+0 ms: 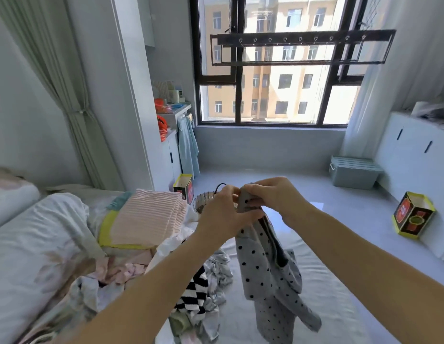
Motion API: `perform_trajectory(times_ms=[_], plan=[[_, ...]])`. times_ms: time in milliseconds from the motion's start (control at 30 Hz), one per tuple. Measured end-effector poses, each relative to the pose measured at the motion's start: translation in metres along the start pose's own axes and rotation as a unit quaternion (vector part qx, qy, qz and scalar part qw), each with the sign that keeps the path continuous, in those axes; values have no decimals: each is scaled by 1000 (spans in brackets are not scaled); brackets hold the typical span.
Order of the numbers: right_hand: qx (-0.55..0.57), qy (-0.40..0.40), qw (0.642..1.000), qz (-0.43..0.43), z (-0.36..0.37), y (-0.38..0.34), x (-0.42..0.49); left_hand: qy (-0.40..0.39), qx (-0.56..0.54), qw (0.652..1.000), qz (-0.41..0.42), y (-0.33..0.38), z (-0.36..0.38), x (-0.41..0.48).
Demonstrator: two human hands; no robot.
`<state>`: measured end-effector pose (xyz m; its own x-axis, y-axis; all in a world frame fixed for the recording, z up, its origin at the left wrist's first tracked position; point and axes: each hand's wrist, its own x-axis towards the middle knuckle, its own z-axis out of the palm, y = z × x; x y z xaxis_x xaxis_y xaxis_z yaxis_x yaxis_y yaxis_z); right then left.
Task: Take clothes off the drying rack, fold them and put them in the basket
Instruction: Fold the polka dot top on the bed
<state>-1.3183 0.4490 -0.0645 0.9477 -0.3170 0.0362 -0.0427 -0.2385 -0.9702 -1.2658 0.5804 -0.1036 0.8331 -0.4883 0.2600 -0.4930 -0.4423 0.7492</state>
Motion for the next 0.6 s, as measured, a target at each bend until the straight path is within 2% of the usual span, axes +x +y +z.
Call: perform_trajectory(times_ms=[67, 133, 233, 400, 500, 600], plan=[[14, -18, 1000, -18, -7, -7, -2, 49, 14, 999, 12, 5, 1, 7], [-6, 8, 999, -43, -19, -6, 2, 60, 17, 998, 31, 9, -7, 20], [-156, 91, 981, -65, -38, 18, 7, 30, 43, 997, 54, 15, -24, 37], [-306, -9, 951, 47, -2, 87, -11, -2, 66, 993, 99, 22, -35, 43], [-291, 43, 955, 36, 31, 100, -8, 4, 88, 989, 120, 20, -47, 45], [-231, 97, 967, -49, 52, 88, -4, 1, 108, 987, 122, 15, -68, 43]])
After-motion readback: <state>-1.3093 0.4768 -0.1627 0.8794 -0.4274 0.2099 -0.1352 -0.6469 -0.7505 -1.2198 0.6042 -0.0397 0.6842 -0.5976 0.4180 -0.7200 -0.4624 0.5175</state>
